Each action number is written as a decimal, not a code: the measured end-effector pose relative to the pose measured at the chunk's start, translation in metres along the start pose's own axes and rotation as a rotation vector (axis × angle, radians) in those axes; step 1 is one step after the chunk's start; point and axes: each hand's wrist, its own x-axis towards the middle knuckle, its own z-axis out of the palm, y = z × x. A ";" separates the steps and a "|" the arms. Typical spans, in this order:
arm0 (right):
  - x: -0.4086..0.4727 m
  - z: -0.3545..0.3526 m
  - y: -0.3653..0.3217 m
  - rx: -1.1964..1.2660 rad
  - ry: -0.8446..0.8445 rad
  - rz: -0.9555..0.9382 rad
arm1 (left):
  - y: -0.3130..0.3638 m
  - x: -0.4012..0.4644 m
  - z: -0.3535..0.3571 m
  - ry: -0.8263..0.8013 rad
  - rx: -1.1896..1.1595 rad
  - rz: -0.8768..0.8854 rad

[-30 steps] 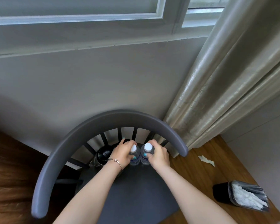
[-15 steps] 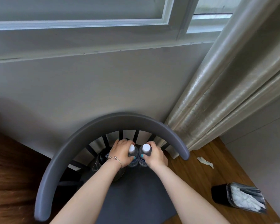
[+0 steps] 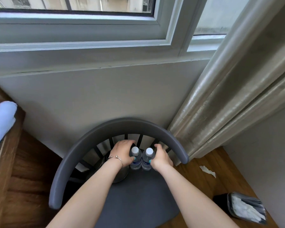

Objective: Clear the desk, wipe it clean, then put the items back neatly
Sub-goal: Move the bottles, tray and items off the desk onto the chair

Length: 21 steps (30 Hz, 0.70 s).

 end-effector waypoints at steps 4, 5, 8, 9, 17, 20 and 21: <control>-0.019 -0.011 -0.004 -0.050 -0.035 -0.043 | 0.012 -0.022 -0.015 0.008 -0.047 -0.072; -0.024 -0.015 -0.004 -0.066 -0.045 -0.067 | 0.017 -0.029 -0.020 0.004 -0.055 -0.092; -0.043 -0.026 -0.005 -0.114 -0.115 -0.157 | 0.029 -0.056 -0.031 -0.033 -0.084 -0.159; -0.051 -0.029 -0.005 -0.125 -0.154 -0.193 | 0.033 -0.067 -0.034 -0.055 -0.091 -0.186; -0.119 -0.048 -0.016 -0.191 -0.428 -0.447 | 0.063 -0.158 -0.063 -0.391 0.001 -0.379; -0.150 -0.046 -0.019 -0.277 -0.545 -0.522 | 0.063 -0.193 -0.063 -0.339 -0.116 -0.433; -0.159 -0.044 -0.019 -0.301 -0.578 -0.542 | 0.063 -0.206 -0.061 -0.320 -0.164 -0.451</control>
